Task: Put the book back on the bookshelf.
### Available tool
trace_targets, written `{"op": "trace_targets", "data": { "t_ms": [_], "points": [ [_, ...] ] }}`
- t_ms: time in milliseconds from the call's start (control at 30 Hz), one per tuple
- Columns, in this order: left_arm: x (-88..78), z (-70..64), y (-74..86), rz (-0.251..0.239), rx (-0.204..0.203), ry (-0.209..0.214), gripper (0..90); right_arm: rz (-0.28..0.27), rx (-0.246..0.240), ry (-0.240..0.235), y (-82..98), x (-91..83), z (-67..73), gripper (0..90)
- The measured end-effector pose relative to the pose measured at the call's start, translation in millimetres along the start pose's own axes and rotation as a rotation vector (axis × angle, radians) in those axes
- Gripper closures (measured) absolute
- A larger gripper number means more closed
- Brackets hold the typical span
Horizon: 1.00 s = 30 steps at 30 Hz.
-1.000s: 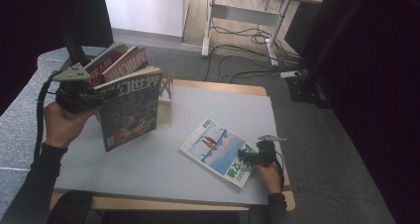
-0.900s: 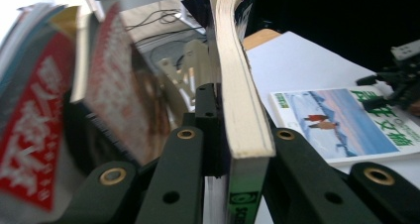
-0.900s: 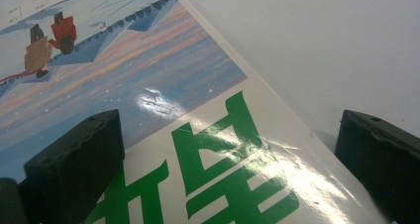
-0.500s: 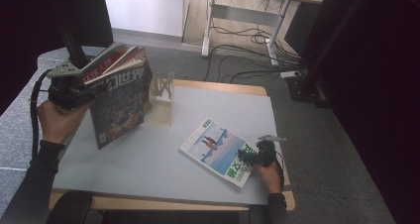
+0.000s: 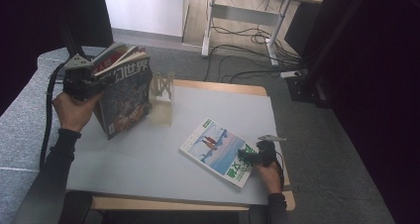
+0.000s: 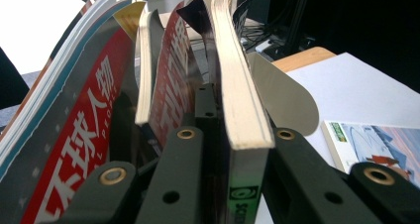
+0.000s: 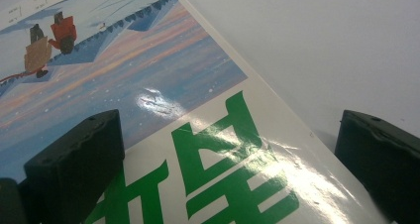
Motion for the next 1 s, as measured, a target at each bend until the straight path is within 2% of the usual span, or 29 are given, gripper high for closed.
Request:
{"op": "trace_targets", "data": {
  "t_ms": [533,900,1000],
  "points": [
    [35.1,2.2,-8.6,-0.049,-0.01,-0.009,82.6,-0.001,0.0,0.0,-0.1,0.2,-0.1,0.0],
    [46.7,0.0,-13.9,-0.102,-0.023,-0.022,82.6,-0.003,0.003,0.001,-0.2,0.3,0.0,0.0],
    [50.0,-0.1,-14.2,-0.103,-0.022,-0.025,82.6,-0.003,0.003,0.001,-0.2,0.3,0.0,0.0]
  ]
}}
Point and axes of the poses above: each handheld gripper's, and its own axes: x roughly forward along the jaws, y roughly out of its underside, z roughly to its left, the point moved 5 cm from there along x, roughly forward along the jaws, and after that the axes turned 5 degrees about x, right-handed, at the moved point
